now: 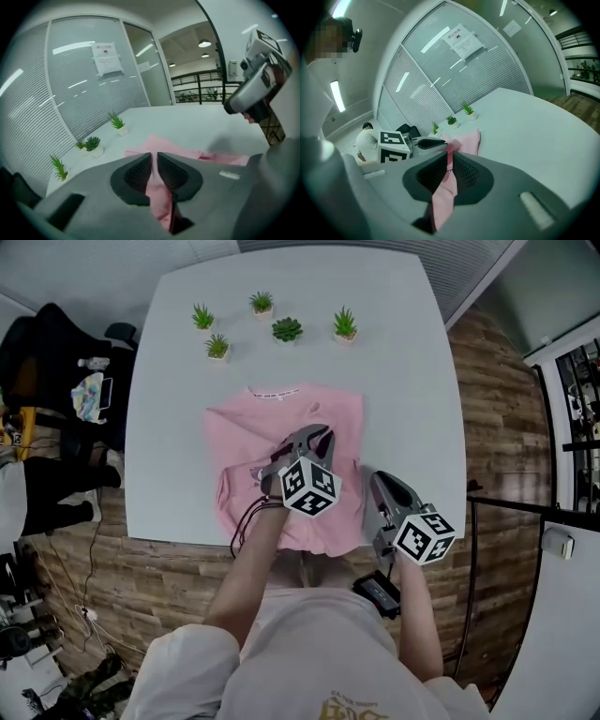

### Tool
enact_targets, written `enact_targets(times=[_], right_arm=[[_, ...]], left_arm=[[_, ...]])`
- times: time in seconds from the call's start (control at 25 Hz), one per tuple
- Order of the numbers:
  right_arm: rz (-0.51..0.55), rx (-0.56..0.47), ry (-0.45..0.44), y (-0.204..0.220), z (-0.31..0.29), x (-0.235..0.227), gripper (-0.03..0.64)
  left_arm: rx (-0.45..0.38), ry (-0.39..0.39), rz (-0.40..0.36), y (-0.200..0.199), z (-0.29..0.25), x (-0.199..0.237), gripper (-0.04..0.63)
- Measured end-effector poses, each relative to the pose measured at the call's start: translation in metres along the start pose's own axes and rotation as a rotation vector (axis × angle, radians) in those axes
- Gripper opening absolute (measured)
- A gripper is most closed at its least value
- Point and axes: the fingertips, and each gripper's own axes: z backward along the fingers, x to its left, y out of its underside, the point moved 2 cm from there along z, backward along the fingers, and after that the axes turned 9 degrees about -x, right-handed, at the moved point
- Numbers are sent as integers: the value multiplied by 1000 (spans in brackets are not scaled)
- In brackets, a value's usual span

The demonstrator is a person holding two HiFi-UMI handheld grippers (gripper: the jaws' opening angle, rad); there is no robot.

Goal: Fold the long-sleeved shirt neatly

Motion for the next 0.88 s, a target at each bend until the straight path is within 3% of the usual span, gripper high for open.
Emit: enact_targets(times=[0.08, 0.24, 0.32, 0.44, 0.6, 0.68, 0.76, 0.88], right_arm=[[2, 9, 0, 3, -1, -2, 35], [-7, 12, 1, 6, -3, -5, 35], [-7, 11, 0, 6, -4, -4, 35], [-11, 9, -1, 7, -4, -3, 35], [-26, 13, 2, 12, -4, -5, 35], [-27, 22, 1, 15, -5, -3, 35], [-24, 29, -3, 17, -6, -1, 35], [-25, 37, -5, 18, -6, 0, 35]], left_arm=[[18, 55, -49, 6, -4, -13, 86], [-15, 103, -42, 3, -5, -24, 210], [-29, 90, -7, 3, -1, -20, 232], [-27, 44, 131, 13, 10, -2, 244], [57, -16, 367, 37, 13, 24, 207], [79, -4, 447, 43, 10, 26, 190], [87, 30, 443, 44, 5, 23, 163], [90, 53, 373, 40, 0, 17, 87]])
